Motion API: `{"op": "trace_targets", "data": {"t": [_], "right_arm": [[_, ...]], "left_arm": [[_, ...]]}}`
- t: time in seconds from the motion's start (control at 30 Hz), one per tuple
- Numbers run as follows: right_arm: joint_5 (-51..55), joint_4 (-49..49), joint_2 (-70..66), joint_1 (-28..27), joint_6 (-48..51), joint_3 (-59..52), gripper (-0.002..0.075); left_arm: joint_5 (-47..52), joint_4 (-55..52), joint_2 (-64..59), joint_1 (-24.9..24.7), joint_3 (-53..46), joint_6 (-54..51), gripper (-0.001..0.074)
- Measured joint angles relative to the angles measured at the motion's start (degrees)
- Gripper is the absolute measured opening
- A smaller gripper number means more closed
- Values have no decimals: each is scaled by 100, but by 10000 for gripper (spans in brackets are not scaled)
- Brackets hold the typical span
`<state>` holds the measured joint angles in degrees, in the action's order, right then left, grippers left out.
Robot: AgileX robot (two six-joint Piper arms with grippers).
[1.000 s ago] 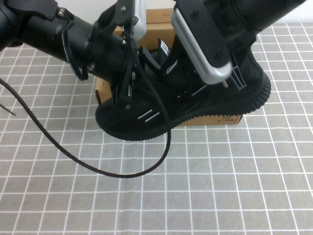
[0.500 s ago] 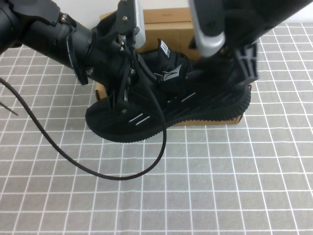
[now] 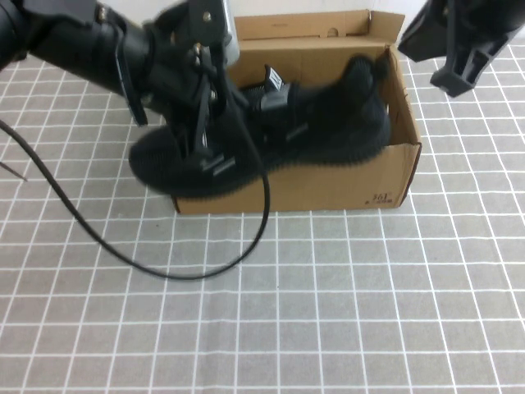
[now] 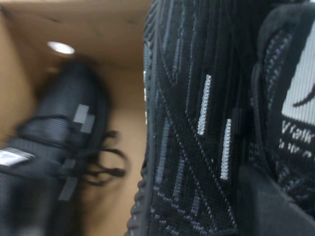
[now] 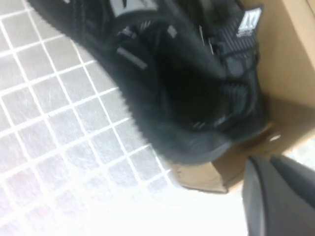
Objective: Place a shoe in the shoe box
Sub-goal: Place the shoe in the shoe box
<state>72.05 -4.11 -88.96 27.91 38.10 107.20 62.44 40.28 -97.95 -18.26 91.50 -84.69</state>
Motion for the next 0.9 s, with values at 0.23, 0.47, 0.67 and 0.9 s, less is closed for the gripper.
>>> {"op": "trace_targets", "data": {"t": [0.23, 0.47, 0.67, 0.9], "right_arm": [[16, -67, 389, -25, -918, -305, -15], [-8, 20, 1067, -25, -1730, -1165, -16], [-119, 29, 1618, -25, -2060, -2041, -16], [-359, 42, 2502, -25, -2132, -3125, -16]], "left_arm": [[45, -80, -537, 0, 870, -119, 36], [315, -171, -1578, 0, 2107, -119, 34], [620, -183, -2179, 0, 3160, -237, 34], [888, -105, -2473, 0, 3451, -261, 34]]}}
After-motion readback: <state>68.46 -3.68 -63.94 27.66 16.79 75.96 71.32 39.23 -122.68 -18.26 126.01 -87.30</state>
